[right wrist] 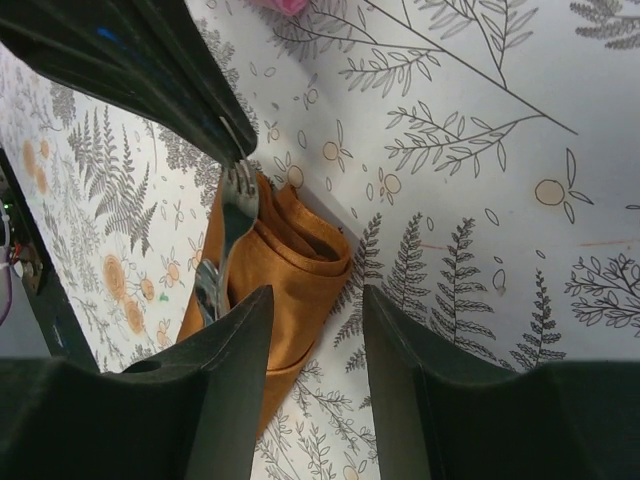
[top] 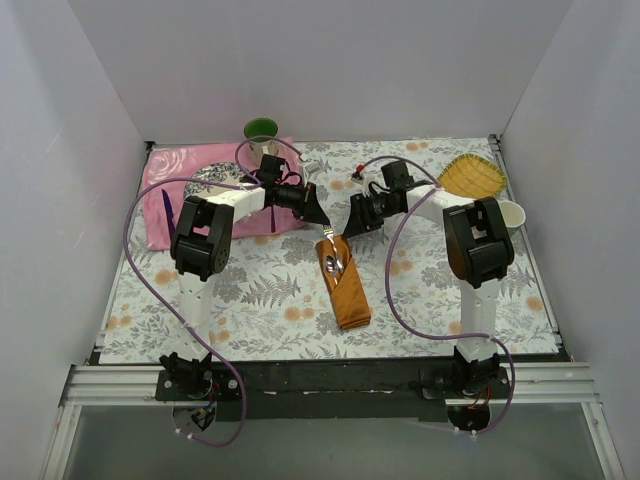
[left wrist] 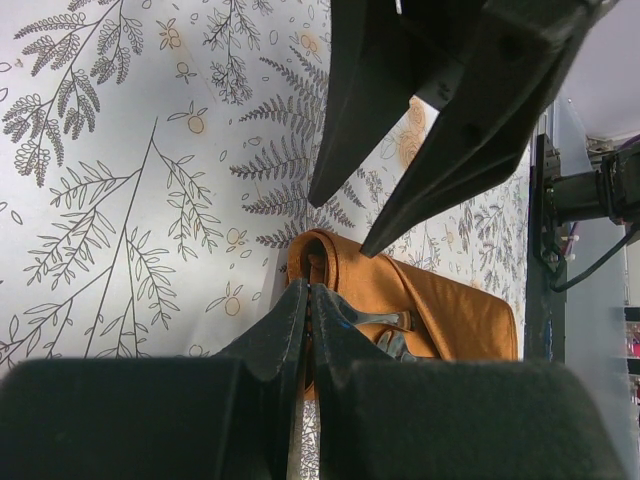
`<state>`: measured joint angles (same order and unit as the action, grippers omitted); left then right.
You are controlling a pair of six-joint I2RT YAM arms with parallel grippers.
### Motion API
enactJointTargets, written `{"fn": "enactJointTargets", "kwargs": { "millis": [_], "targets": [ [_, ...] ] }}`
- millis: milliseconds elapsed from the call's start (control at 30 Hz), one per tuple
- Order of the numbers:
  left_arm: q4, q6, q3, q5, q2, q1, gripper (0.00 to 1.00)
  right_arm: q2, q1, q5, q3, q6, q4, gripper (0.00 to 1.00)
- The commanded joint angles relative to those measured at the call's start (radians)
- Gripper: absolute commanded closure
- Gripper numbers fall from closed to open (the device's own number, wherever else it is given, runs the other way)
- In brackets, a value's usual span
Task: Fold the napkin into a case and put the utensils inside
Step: Insert the fork into the folded napkin.
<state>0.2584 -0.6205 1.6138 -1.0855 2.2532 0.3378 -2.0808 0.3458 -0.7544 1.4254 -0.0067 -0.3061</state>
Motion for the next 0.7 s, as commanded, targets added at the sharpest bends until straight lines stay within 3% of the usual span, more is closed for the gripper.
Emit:
{"fn": "enactJointTargets", "kwargs": {
  "millis": [0,667],
  "targets": [
    [-0.005,0.038,0.008,-0.010,-0.017,0.006,1.00,-0.025,0.001,0.001,0.041,-0.001,0.030,0.52],
    [-0.005,0.039,-0.002,-0.013,-0.004,0.013,1.00,-0.081,0.013,0.027,0.063,0.010,0.029,0.77]
  ]
}}
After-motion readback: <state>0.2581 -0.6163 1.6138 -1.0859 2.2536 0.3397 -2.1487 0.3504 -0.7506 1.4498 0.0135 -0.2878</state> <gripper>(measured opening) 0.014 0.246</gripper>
